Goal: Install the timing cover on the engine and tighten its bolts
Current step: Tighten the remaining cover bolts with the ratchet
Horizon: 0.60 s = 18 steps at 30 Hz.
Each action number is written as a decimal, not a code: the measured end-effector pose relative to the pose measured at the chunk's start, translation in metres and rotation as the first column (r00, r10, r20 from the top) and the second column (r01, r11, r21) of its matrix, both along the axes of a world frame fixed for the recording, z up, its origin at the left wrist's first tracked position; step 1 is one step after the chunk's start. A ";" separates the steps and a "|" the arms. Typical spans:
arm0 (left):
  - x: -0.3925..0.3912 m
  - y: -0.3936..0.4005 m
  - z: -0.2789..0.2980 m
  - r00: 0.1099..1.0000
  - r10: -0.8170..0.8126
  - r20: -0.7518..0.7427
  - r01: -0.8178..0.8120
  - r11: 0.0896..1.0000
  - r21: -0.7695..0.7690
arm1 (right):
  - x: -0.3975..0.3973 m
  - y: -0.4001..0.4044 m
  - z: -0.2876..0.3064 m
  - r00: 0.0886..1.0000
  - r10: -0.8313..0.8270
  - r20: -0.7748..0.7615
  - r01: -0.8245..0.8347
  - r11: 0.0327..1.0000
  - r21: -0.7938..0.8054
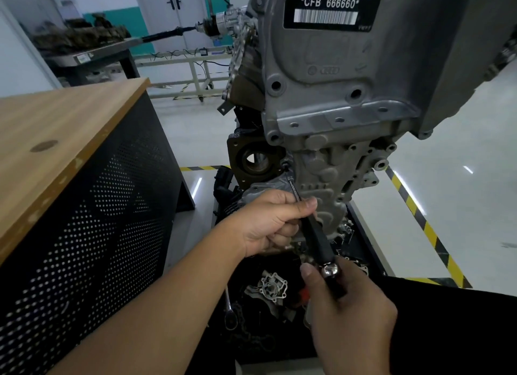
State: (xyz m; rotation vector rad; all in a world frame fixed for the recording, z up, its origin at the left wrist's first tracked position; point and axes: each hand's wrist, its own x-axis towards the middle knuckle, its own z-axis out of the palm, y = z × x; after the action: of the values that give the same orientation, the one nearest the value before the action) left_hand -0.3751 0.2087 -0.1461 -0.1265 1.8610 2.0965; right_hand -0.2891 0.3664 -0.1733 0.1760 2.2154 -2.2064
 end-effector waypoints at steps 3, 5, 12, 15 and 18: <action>-0.003 0.000 -0.001 1.000 -0.010 -0.011 0.010 1.000 -0.001 | 0.000 0.002 0.009 0.960 0.087 0.267 0.035 0.906 -0.421; -0.003 -0.004 -0.003 1.000 -0.002 0.003 0.001 0.999 0.041 | -0.005 0.008 0.020 0.738 0.514 0.439 0.171 0.486 -0.857; 0.001 -0.012 -0.011 0.999 -0.022 -0.026 0.026 0.992 0.124 | -0.003 0.005 0.018 0.823 0.393 0.410 0.047 0.672 -0.739; -0.002 -0.005 -0.009 0.999 -0.014 -0.038 0.017 0.996 0.082 | -0.001 0.000 0.003 0.988 0.034 0.152 -0.015 0.992 -0.127; -0.004 -0.005 -0.010 1.000 0.010 -0.026 -0.009 0.999 0.034 | -0.001 0.003 0.013 0.874 0.230 0.428 0.100 0.777 -0.622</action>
State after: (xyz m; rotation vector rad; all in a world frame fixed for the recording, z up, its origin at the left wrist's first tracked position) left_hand -0.3792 0.2039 -0.1556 -0.1004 1.8414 2.1450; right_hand -0.2906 0.3689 -0.1599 0.5493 1.1313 -2.3774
